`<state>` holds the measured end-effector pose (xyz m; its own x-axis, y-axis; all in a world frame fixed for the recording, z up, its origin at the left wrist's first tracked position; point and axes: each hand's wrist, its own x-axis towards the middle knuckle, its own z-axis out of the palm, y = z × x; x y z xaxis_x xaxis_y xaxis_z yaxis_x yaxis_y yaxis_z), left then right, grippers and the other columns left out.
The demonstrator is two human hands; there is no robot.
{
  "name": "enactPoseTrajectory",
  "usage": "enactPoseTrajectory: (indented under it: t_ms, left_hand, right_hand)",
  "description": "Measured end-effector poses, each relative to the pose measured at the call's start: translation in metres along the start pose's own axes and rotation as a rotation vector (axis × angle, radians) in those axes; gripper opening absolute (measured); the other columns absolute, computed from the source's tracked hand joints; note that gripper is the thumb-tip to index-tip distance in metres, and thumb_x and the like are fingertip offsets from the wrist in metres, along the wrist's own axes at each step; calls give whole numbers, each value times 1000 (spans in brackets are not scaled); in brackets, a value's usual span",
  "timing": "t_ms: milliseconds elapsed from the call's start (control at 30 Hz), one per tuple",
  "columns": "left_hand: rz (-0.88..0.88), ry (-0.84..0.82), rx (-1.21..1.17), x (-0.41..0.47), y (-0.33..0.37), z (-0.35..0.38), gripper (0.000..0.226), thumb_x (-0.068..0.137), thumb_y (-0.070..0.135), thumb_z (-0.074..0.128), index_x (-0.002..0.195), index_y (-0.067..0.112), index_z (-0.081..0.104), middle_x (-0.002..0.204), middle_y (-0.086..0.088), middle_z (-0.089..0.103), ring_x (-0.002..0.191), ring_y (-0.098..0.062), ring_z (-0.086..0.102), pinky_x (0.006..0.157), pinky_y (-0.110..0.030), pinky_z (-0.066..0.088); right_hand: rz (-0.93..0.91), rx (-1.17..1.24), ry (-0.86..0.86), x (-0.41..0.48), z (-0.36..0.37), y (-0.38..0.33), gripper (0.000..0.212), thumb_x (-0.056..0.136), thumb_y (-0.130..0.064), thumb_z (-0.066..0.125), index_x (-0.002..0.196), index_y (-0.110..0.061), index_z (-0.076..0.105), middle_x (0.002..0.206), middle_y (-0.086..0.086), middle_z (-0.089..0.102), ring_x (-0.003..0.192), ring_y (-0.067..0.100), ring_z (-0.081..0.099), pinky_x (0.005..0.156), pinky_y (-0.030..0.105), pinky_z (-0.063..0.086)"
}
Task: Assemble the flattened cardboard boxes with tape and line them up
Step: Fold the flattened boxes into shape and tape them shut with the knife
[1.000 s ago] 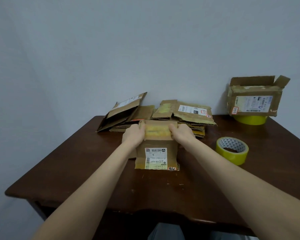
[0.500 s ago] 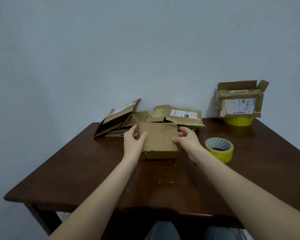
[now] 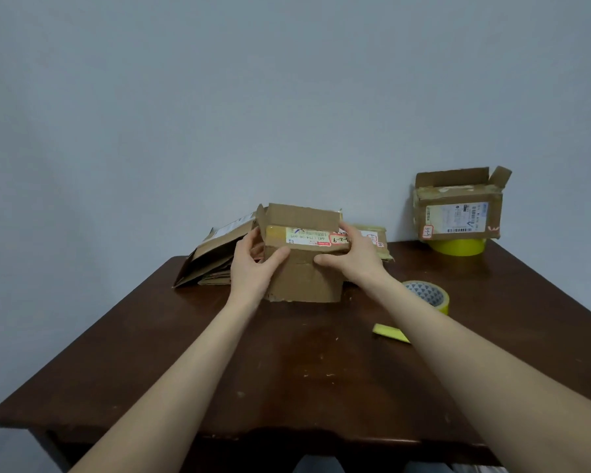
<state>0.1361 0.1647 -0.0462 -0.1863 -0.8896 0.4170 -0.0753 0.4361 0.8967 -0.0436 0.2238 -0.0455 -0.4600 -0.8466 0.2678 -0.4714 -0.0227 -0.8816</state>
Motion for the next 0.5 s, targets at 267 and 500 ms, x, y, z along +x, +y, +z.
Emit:
enactPoseTrajectory:
  t_ms: [267,500]
  left_hand:
    - [135,-41,201,9,6,4,106,65,48,78,142,59,6,145,5,41,120,-17,54,93,-32,50]
    - [115,-91,138,36,35,24,69,79,22,76,140,20,43,133,3,55,119,-14,54,96,-33,47]
  right_hand:
    - [-56,-210,55,6,-19,5,46,71,-33,82,102,-27,49,116,3,58,102,19,55,76,30,41]
    - [-171,-152,277,14,-38,-19,44,77,-26,78,113,-24,53,122,1,48,95,13,51,89,32,46]
